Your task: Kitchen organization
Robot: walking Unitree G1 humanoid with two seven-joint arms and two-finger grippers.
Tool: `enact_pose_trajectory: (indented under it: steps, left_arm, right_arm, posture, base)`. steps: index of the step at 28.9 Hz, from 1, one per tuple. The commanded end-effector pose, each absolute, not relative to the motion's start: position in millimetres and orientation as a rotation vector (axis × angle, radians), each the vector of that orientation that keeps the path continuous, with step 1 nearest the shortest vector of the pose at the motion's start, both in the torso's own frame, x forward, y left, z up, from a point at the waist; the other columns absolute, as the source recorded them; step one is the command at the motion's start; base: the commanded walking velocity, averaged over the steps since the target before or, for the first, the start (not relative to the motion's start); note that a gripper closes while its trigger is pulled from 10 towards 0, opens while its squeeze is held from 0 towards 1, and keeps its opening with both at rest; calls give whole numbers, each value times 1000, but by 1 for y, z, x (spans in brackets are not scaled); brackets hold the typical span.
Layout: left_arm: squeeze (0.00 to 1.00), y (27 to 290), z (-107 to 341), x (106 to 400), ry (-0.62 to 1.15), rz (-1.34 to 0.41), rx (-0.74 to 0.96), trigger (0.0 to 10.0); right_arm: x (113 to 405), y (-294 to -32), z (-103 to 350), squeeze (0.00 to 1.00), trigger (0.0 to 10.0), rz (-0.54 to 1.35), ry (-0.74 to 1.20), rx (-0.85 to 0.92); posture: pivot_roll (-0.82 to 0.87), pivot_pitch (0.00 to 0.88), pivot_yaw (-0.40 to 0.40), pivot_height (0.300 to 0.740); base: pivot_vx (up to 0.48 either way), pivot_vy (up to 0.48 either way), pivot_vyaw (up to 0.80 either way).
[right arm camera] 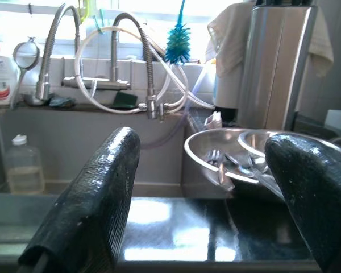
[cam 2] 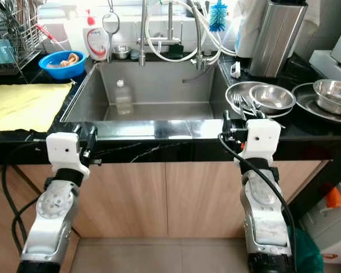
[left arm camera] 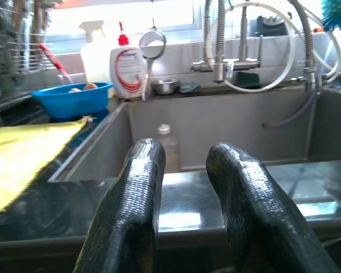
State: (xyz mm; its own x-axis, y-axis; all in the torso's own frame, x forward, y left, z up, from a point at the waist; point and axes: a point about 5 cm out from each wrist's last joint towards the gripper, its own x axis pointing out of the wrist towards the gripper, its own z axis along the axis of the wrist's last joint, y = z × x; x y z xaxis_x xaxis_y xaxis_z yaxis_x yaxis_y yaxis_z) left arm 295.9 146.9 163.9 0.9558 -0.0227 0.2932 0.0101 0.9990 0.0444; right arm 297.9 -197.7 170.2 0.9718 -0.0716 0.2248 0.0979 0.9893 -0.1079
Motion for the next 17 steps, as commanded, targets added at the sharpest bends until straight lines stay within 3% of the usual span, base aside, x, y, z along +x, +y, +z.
enact_pose_trajectory:
  steps: [1, 4, 5, 6, 7, 17]
  left_arm:
    - [0, 145, 169, 301, -327, -13, 22, 10000]
    - [0, 139, 171, 308, -337, -30, 23, 10000]
    - [439, 139, 171, 309, -337, -35, 20, 10000]
    - [439, 138, 171, 310, -338, -42, 20, 10000]
    - [1000, 138, 171, 310, -341, -46, 19, 10000]
    - [1000, 142, 170, 310, -360, -45, 39, 10000]
  right_arm:
    - [296, -198, 166, 0, 10000, -95, -208, -118]
    - [296, -195, 164, 0, 10000, -84, -206, -101]
    - [296, -194, 164, 0, 10000, -83, -208, -101]
    - [297, -194, 165, 0, 10000, -83, -211, -101]
    - [297, -194, 165, 0, 10000, -85, -213, -100]
    - [299, -192, 167, 0, 10000, -95, -224, -92]
  posture:
    - [-137, 0, 44, 740]
    - [-148, 0, 46, 740]
    - [-148, 0, 46, 740]
    - [-146, 0, 46, 740]
    - [-147, 0, 46, 740]
    - [-141, 0, 48, 740]
  base:
    - [0, 0, 0]
    - [0, 0, 0]
    - [0, 0, 0]
    - [0, 0, 0]
    - [0, 0, 0]
    - [0, 0, 0]
